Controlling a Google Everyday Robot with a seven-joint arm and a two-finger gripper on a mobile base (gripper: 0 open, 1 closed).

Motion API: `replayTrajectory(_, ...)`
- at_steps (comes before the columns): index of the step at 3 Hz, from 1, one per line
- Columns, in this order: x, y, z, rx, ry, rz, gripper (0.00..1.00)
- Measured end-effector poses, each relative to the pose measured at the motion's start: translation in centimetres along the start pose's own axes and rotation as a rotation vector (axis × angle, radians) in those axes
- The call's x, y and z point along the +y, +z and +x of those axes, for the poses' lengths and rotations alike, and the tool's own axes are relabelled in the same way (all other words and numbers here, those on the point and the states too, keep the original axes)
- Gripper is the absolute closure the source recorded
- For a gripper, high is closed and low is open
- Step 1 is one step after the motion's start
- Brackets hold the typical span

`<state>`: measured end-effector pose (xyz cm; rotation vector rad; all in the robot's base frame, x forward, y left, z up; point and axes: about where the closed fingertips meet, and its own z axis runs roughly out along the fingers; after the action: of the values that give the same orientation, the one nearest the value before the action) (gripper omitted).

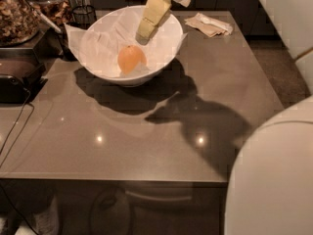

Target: Pick orange from white bowl

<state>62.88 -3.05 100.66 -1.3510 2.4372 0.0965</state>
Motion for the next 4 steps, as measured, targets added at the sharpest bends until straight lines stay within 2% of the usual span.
replayTrajectory(1, -0.2, 0.1, -1.0, -0.031, -0.004, 0.011, 0.0)
replayTrajectory(2, -0.2, 1.5, -2.8, -0.053, -0.02, 0.001, 0.0)
replayTrajectory(3, 0.1, 3.8, -5.2, -0.045, -0.056, -0.025, 0.0)
replayTrajectory(4, 0.5, 6.1, -6.9, -0.019, -0.09, -0.044, 0.05)
